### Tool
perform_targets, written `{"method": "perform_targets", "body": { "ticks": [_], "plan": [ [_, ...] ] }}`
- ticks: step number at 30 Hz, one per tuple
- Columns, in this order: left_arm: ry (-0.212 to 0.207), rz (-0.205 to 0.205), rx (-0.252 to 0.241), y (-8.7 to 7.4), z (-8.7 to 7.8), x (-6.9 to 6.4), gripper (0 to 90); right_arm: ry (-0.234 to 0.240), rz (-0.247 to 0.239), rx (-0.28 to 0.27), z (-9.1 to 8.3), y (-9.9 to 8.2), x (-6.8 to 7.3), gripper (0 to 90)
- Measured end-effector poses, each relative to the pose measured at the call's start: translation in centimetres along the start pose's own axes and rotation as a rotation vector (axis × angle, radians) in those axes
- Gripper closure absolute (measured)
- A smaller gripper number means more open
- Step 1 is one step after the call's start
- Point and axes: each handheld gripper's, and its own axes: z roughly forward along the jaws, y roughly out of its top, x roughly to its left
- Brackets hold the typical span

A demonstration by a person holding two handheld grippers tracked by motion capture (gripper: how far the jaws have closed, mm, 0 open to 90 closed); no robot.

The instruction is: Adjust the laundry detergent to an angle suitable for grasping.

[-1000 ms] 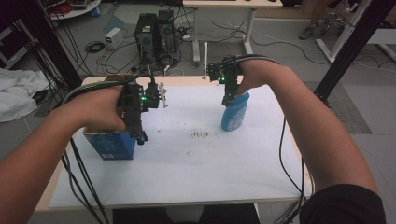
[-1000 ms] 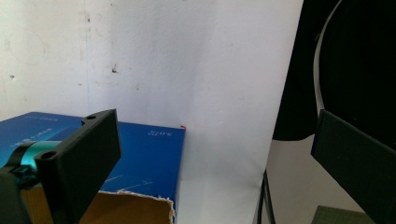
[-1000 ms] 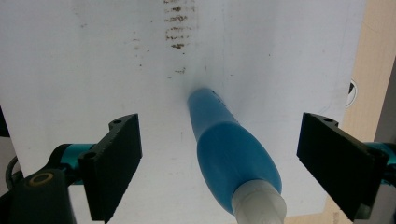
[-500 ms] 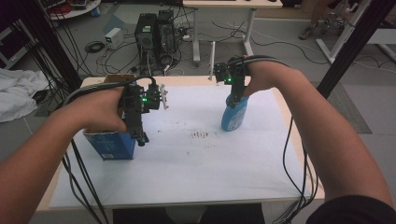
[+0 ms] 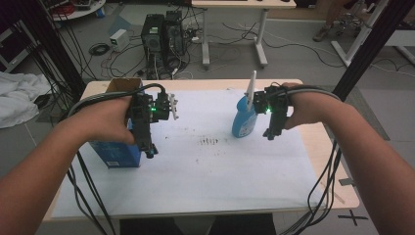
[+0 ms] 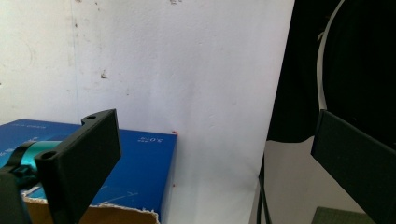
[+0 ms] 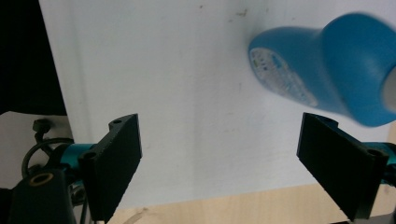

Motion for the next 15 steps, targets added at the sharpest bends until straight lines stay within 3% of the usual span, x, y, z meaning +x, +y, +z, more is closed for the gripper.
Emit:
{"method": "perform_targets", "body": {
  "ticks": [11,14,15],
  "plan": [
    [0.009,-0.028,-0.006,-0.5,0.5,0.3,1.7,-0.009,0.067,-0.004,0.4,-3.3,2.3,13.1],
    [0.018,-0.029,-0.025,-0.6,0.4,0.3,1.7,-0.008,0.067,-0.006,0.4,-3.4,2.3,13.1],
    [0.029,-0.017,-0.067,-0.7,0.3,0.2,1.7,-0.015,0.071,-0.002,0.4,-3.6,2.5,13.1]
  ]
}}
